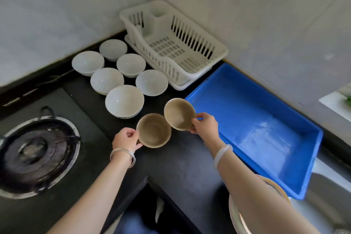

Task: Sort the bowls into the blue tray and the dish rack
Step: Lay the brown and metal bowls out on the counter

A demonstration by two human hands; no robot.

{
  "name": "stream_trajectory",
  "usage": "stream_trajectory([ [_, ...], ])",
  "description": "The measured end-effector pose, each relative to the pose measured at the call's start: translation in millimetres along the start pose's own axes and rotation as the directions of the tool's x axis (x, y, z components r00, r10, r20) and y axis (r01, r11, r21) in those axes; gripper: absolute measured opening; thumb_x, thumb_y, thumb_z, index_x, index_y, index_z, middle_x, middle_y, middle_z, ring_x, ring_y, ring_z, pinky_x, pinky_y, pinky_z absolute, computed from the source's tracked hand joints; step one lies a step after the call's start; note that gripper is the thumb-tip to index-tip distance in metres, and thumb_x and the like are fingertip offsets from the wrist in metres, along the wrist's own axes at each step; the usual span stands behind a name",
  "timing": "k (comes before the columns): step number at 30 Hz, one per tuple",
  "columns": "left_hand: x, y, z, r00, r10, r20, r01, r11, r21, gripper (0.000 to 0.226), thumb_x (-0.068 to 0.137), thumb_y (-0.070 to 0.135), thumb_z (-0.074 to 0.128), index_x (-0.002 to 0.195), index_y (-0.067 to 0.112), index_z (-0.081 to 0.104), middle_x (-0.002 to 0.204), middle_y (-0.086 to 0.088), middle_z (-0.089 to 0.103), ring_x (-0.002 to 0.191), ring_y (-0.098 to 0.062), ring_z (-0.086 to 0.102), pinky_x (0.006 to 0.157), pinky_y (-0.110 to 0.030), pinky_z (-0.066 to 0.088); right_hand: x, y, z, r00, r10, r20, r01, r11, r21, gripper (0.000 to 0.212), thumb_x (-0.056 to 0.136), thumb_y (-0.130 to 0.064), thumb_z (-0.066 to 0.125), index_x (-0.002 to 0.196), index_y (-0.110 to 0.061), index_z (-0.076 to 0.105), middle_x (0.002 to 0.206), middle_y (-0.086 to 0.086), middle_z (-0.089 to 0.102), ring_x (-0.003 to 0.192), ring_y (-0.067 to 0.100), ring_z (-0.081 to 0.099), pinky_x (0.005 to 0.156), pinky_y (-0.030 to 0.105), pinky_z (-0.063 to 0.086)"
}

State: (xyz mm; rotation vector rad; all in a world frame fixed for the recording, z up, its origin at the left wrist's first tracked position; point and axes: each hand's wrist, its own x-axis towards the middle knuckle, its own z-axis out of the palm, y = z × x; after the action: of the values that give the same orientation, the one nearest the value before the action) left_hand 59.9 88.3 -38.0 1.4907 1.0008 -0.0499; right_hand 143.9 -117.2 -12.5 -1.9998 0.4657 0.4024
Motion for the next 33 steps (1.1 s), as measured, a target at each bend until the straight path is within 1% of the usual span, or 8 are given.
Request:
stream_trajectory([
  [5,18.0,-3.4,-9.2,0.998,-0.040,-0.058,0.037,0.998,-0.047,0.018,0.088,0.003,0.055,0.071,0.011,0.054,0.088,-0.014,0.059,0.088,-0.031,0.062,0.076,-0.037,0.055,21.1,-9.5,35.3,0.996,0.079,-0.044,-0.077,0.996,0.049,0.014,0.088,-0.007,0.051,0.082,-0.018,0.056,0.079,0.005,0.063,0.044,0.010,0.065,0.042,0.015,0.049],
  [9,24.9,-5.6,-9.3,0.996,-0.064,-0.069,0.060,0.997,-0.056,0.016,0.088,0.003,0.054,0.074,0.010,0.054,0.089,-0.014,0.059,0.088,-0.032,0.063,0.073,-0.035,0.055,32.7,-8.2,49.7,0.992,0.107,-0.065,-0.106,0.994,0.027,0.010,0.090,-0.007,0.050,0.093,-0.015,0.056,0.079,0.001,0.058,0.055,0.018,0.068,0.059,0.028,0.059],
  [13,27.1,-7.2,-6.4,0.996,-0.070,-0.059,0.068,0.997,-0.041,0.017,0.089,0.003,0.053,0.074,0.011,0.053,0.091,-0.016,0.059,0.090,-0.032,0.063,0.075,-0.036,0.055,36.9,-7.0,62.8,0.991,0.116,-0.060,-0.115,0.993,0.018,0.019,0.092,-0.006,0.049,0.079,-0.019,0.053,0.070,-0.001,0.058,0.058,0.016,0.067,0.073,0.038,0.061],
  [18,30.9,-9.4,-5.9,0.995,-0.079,-0.056,0.078,0.997,-0.021,0.012,0.089,0.002,0.052,0.078,0.009,0.053,0.095,-0.017,0.059,0.094,-0.035,0.062,0.077,-0.039,0.055,44.1,-7.8,69.8,0.979,0.199,-0.048,-0.196,0.978,0.070,0.017,0.093,-0.007,0.049,0.082,-0.020,0.053,0.065,-0.002,0.059,0.067,0.020,0.069,0.076,0.037,0.059],
  [22,33.4,-9.8,-3.5,0.995,-0.072,-0.063,0.072,0.997,-0.002,0.012,0.089,0.004,0.053,0.079,0.011,0.053,0.094,-0.016,0.059,0.093,-0.035,0.063,0.073,-0.036,0.055,47.2,-7.5,73.9,0.978,0.205,-0.042,-0.198,0.973,0.122,0.023,0.093,-0.007,0.050,0.077,-0.024,0.051,0.069,-0.003,0.059,0.061,0.014,0.067,0.064,0.027,0.056],
  [25,34.7,-11.3,-2.4,0.995,-0.069,-0.074,0.069,0.998,-0.001,0.012,0.088,0.004,0.054,0.079,0.011,0.053,0.093,-0.015,0.059,0.092,-0.035,0.064,0.071,-0.034,0.055,49.5,-6.9,75.1,0.978,0.208,-0.030,-0.201,0.969,0.146,0.011,0.093,-0.009,0.052,0.097,-0.017,0.057,0.076,-0.002,0.059,0.069,0.016,0.068,0.064,0.027,0.057],
  [29,36.0,-13.3,-1.9,0.995,-0.060,-0.082,0.061,0.998,0.006,0.009,0.088,0.005,0.054,0.082,0.011,0.054,0.095,-0.015,0.060,0.091,-0.033,0.064,0.071,-0.034,0.056,48.9,-6.0,74.7,0.977,0.215,-0.009,-0.210,0.960,0.185,0.024,0.094,-0.009,0.053,0.117,-0.013,0.057,0.094,0.003,0.061,0.078,0.018,0.069,0.057,0.021,0.053],
  [33,38.0,-14.1,-2.6,0.996,-0.054,-0.073,0.055,0.998,0.008,0.013,0.088,0.005,0.055,0.081,0.016,0.054,0.096,-0.012,0.060,0.091,-0.031,0.064,0.071,-0.033,0.056,47.4,-4.7,75.2,0.976,0.218,-0.012,-0.212,0.961,0.179,0.028,0.094,-0.012,0.053,0.123,-0.012,0.056,0.099,0.003,0.060,0.084,0.019,0.069,0.068,0.026,0.057],
])
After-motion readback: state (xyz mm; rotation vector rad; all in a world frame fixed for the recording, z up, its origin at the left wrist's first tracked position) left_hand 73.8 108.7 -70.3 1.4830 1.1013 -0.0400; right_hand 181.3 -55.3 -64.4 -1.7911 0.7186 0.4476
